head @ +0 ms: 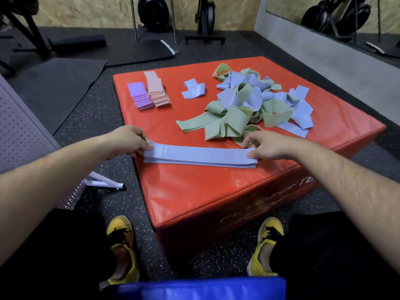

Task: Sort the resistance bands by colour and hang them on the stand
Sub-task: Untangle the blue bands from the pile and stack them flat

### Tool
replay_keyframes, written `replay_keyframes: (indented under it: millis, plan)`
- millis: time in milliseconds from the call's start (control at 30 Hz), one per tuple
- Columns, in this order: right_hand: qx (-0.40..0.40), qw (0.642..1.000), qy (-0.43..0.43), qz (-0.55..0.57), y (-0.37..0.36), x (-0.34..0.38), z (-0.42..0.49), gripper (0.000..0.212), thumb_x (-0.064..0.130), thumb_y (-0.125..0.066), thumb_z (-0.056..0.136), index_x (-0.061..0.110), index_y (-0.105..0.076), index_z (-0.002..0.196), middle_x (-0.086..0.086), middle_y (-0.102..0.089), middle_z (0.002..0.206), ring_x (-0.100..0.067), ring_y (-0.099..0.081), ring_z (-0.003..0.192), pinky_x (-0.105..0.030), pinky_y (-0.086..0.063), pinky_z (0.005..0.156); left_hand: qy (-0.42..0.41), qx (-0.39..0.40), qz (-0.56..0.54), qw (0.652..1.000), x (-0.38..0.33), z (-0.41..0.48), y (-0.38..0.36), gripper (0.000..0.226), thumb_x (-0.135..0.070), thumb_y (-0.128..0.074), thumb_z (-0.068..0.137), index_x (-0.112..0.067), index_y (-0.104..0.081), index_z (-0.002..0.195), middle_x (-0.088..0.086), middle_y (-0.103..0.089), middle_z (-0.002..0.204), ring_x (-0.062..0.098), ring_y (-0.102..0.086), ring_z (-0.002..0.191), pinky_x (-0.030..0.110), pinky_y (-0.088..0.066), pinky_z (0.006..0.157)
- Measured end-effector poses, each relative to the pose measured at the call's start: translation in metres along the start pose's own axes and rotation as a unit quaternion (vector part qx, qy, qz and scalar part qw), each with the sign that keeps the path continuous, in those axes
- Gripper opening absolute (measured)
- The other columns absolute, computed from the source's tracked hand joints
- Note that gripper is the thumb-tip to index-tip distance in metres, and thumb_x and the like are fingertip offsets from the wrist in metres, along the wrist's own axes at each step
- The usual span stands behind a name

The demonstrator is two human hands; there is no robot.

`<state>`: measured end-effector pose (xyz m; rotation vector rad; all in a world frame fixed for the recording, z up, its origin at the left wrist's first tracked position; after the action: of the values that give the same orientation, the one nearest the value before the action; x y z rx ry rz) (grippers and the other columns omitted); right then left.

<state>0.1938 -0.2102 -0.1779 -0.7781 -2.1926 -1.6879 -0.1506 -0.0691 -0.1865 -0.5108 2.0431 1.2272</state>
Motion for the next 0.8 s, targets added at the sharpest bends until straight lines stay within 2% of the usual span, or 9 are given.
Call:
replay_keyframes:
  millis: [67,233,400,500,567,667,733,800]
  plan:
    - [0.002,1.000,0.002,0.009,-0.001,-0.004,0.001,0.023,0.001,-0.069,0.087,0.016,-0.061,0.102,-0.003,-0.058,0.072,-0.014,-0.054,0.055,-0.024,-0.042,0.054,0.001,-0.008,0.007,1.000,0.006,0.002,-0.004,0.017,-0.004,-0.074,0.084,-0.010,-0.058,0.081,0.011,-0.060,0.069,0.021,-0.056,0.062,0.028,-0.045,0.059]
    - [-0.019,0.999,0.019,-0.019,-0.005,-0.001,0.001,0.018,0.008,-0.072,0.084,0.020,-0.067,0.096,0.003,-0.058,0.072,-0.004,-0.051,0.052,-0.027,-0.043,0.059,-0.045,-0.039,0.068,0.996,0.004,0.001,-0.006,0.017,-0.010,-0.075,0.082,-0.011,-0.059,0.088,0.007,-0.063,0.074,0.020,-0.055,0.061,0.029,-0.043,0.058]
    - [-0.029,0.995,0.043,-0.091,-0.008,0.006,-0.001,0.013,0.016,-0.072,0.084,0.023,-0.069,0.094,0.006,-0.058,0.081,-0.011,-0.054,0.067,-0.019,-0.043,0.064,-0.117,-0.059,0.166,0.977,-0.005,-0.003,-0.007,0.017,-0.016,-0.072,0.081,-0.018,-0.059,0.090,0.003,-0.059,0.077,0.021,-0.054,0.069,0.028,-0.038,0.057]
    - [-0.033,0.989,0.054,-0.133,-0.007,0.011,-0.004,0.019,0.025,-0.078,0.080,0.027,-0.069,0.096,0.005,-0.048,0.099,-0.004,-0.053,0.076,-0.023,-0.044,0.078,-0.203,-0.078,0.205,0.954,-0.012,-0.003,-0.008,0.016,-0.017,-0.075,0.079,-0.022,-0.063,0.088,0.002,-0.052,0.091,0.019,-0.056,0.084,0.027,-0.042,0.072]
    - [-0.013,0.986,0.067,-0.152,-0.009,0.013,-0.007,0.031,0.035,-0.084,0.075,0.029,-0.068,0.100,0.007,-0.047,0.106,-0.005,-0.052,0.084,-0.024,-0.042,0.082,-0.252,-0.048,0.209,0.944,-0.015,-0.006,-0.012,0.018,-0.025,-0.077,0.079,-0.022,-0.069,0.095,-0.001,-0.054,0.101,0.015,-0.056,0.094,0.023,-0.041,0.084]
    - [-0.005,0.973,0.095,-0.210,-0.010,0.017,-0.010,0.047,0.045,-0.087,0.069,0.029,-0.065,0.107,0.007,-0.052,0.106,-0.013,-0.049,0.098,-0.025,-0.038,0.082,-0.306,0.041,0.244,0.919,-0.021,-0.014,-0.026,0.051,-0.059,-0.067,0.070,-0.025,-0.071,0.108,-0.005,-0.061,0.112,0.009,-0.055,0.107,0.025,-0.040,0.097]
    - [-0.013,0.971,0.103,-0.216,-0.010,0.019,-0.010,0.046,0.043,-0.087,0.070,0.027,-0.065,0.107,0.008,-0.052,0.103,-0.013,-0.047,0.100,-0.025,-0.035,0.079,-0.314,0.053,0.276,0.907,-0.020,-0.016,-0.030,0.059,-0.067,-0.059,0.069,-0.029,-0.071,0.112,-0.008,-0.062,0.116,0.010,-0.055,0.110,0.032,-0.041,0.101]
    - [-0.013,0.972,0.106,-0.211,-0.010,0.018,-0.009,0.044,0.040,-0.087,0.071,0.026,-0.066,0.107,0.007,-0.053,0.103,-0.013,-0.049,0.098,-0.024,-0.034,0.077,-0.316,0.056,0.275,0.906,-0.021,-0.016,-0.031,0.057,-0.067,-0.057,0.071,-0.030,-0.073,0.111,-0.008,-0.063,0.114,0.010,-0.057,0.108,0.033,-0.042,0.100]
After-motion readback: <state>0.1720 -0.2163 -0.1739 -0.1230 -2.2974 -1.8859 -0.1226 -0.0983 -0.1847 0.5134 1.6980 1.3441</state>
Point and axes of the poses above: each hand's wrist, its own z-axis towards the middle knuckle, its own y-axis out of the back of the hand, x = y × z, the point moved 6 cm from there along z, towards the middle knuckle
